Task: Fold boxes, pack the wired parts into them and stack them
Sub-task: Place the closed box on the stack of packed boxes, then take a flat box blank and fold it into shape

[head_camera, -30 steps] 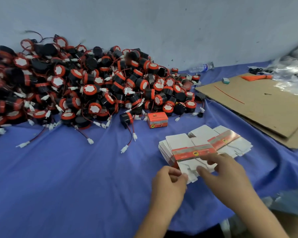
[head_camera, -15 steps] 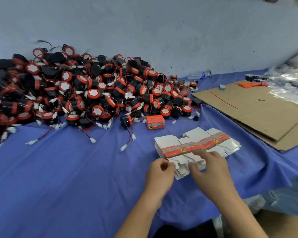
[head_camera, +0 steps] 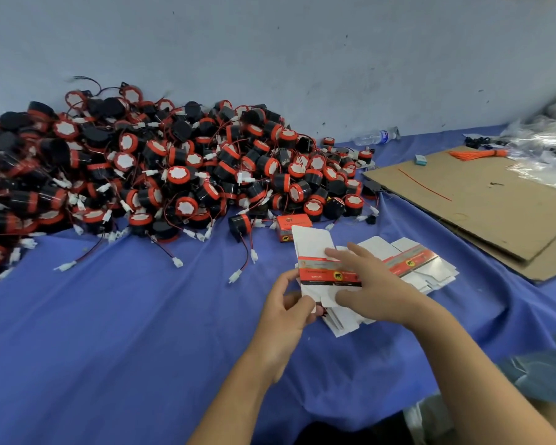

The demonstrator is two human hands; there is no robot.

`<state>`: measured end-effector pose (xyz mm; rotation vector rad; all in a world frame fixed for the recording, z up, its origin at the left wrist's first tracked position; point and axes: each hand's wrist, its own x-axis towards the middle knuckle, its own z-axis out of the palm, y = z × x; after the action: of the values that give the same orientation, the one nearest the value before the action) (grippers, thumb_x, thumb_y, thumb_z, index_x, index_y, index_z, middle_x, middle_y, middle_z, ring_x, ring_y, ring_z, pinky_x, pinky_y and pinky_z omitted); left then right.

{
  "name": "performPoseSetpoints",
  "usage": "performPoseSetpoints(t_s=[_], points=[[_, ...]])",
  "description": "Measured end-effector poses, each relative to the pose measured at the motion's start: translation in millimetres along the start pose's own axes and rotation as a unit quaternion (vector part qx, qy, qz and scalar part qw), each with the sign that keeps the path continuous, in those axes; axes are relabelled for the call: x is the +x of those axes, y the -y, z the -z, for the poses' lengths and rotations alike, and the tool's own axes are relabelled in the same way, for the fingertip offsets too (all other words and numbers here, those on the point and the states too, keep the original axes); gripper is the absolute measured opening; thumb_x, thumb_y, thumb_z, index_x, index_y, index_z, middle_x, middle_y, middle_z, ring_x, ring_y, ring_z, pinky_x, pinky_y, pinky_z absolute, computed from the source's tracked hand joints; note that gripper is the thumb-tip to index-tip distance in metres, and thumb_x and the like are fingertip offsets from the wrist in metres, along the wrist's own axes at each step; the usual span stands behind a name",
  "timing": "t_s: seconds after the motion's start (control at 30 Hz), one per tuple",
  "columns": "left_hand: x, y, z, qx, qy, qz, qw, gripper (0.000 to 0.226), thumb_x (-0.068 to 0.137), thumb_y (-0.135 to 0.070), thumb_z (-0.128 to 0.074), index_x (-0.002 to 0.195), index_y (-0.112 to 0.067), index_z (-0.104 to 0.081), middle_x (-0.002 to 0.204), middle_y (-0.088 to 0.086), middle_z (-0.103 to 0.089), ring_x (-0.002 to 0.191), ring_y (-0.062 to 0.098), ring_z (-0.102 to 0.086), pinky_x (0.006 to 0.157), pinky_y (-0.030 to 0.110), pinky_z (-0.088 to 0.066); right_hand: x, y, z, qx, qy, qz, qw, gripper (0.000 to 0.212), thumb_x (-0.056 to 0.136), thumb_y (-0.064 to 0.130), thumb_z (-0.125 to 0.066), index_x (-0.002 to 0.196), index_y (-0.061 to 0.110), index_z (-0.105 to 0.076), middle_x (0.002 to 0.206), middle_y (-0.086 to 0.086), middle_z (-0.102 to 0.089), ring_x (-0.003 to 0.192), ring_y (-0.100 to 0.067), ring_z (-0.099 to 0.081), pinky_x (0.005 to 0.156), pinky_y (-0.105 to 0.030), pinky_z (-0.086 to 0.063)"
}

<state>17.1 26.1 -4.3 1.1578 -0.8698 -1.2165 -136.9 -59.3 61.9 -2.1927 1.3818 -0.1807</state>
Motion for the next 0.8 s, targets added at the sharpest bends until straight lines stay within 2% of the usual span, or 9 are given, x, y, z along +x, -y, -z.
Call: performPoseSetpoints(t_s=[0.1,0.17,0.27,0.3,0.33,0.47,0.6,0.7,0.8], points=[[-6.7,-7.3,9.4,0.031,-0.024,-0.051,0.998,0.044,0.101,-0.007,-0.047,0.121,-0.042,-0.065,0.084,-0.001,-0.07,0.077,0.008,-0.064,0.084,0.027,-0.058,-5.2,13.3,-0.1,0.109,-0.059,-0.003,0.992,0.05,0.086,0.033,-0.07,0.133,0.045,-0.056,0.146,0.008,-0.044,0.131,-0.01,-0.046,0.104,-0.028,-0.041],[-14.0,-15.7,17.4,0.065,-0.038,-0.099,0.992,0.045,0.102,-0.012,-0.046,0.12,-0.049,-0.066,0.087,-0.003,-0.071,0.076,0.007,-0.064,0.078,0.021,-0.056,-9.9,26.2,-3.8,0.176,-0.1,0.004,0.979,0.03,0.086,0.035,-0.073,0.115,0.038,-0.067,0.114,0.017,-0.059,0.094,0.014,-0.058,0.071,-0.006,-0.045],[-29.0,-29.4,29.9,0.161,-0.043,-0.158,0.973,0.029,0.1,-0.028,-0.046,0.116,-0.038,-0.067,0.075,-0.001,-0.058,0.065,0.022,-0.05,0.07,0.035,-0.056,-15.7,51.2,-13.0,0.285,-0.13,-0.001,0.95,0.021,0.084,0.043,-0.076,0.095,0.026,-0.068,0.084,0.019,-0.063,0.059,0.013,-0.06,0.046,-0.006,-0.042],[-34.3,-33.0,34.2,0.202,-0.048,-0.173,0.963,0.027,0.1,-0.032,-0.044,0.115,-0.027,-0.066,0.074,0.006,-0.05,0.066,0.031,-0.043,0.079,0.054,-0.055,-18.6,61.5,-16.0,0.315,-0.134,-0.003,0.94,0.03,0.081,0.05,-0.077,0.089,0.024,-0.066,0.081,0.015,-0.065,0.057,0.006,-0.062,0.049,-0.012,-0.045],[-39.9,-37.1,38.8,0.238,-0.058,-0.186,0.951,0.028,0.101,-0.034,-0.043,0.116,-0.025,-0.064,0.076,0.009,-0.048,0.069,0.033,-0.043,0.075,0.052,-0.054,-20.7,70.4,-19.1,0.335,-0.134,-0.005,0.933,0.04,0.077,0.057,-0.078,0.086,0.021,-0.063,0.082,0.011,-0.066,0.063,-0.003,-0.064,0.053,-0.02,-0.048],[-63.8,-56.1,61.1,0.335,-0.039,-0.218,0.916,0.041,0.107,-0.032,-0.039,0.147,-0.04,-0.044,0.119,-0.014,-0.056,0.113,0.005,-0.055,0.095,0.02,-0.045,-29.1,100.6,-35.6,0.394,-0.111,0.02,0.912,0.047,0.073,0.052,-0.084,0.088,0.013,-0.062,0.096,-0.007,-0.068,0.083,-0.02,-0.069,0.061,-0.027,-0.05],[-87.6,-70.7,88.3,0.387,0.006,-0.18,0.905,0.052,0.107,-0.033,-0.043,0.155,-0.044,-0.026,0.147,-0.025,-0.04,0.14,-0.001,-0.036,0.117,0.03,-0.033,-38.9,124.2,-48.7,0.59,-0.01,0.028,0.807,0.02,0.088,0.023,-0.071,0.094,0.004,-0.072,0.087,-0.012,-0.074,0.076,-0.024,-0.07,0.057,-0.033,-0.051],[-110.4,-80.0,108.3,0.351,-0.034,-0.192,0.916,0.084,0.085,-0.06,-0.069,0.153,-0.053,-0.021,0.152,-0.032,-0.034,0.142,-0.008,-0.03,0.114,0.032,-0.033,-44.9,138.7,-53.1,0.686,0.056,-0.029,0.725,0.035,0.083,0.032,-0.073,0.106,0.006,-0.074,0.091,-0.013,-0.073,0.085,-0.026,-0.07,0.069,-0.039,-0.052],[-126.2,-84.1,120.6,0.32,-0.069,-0.241,0.914,0.12,0.064,-0.053,-0.09,0.156,-0.048,-0.013,0.154,-0.022,-0.038,0.145,0.005,-0.035,0.112,0.033,-0.037,-53.8,150.5,-62.7,0.773,0.127,-0.093,0.615,0.049,0.074,0.035,-0.083,0.105,0.004,-0.061,0.084,-0.016,-0.07,0.089,-0.039,-0.074,0.089,-0.058,-0.055]])
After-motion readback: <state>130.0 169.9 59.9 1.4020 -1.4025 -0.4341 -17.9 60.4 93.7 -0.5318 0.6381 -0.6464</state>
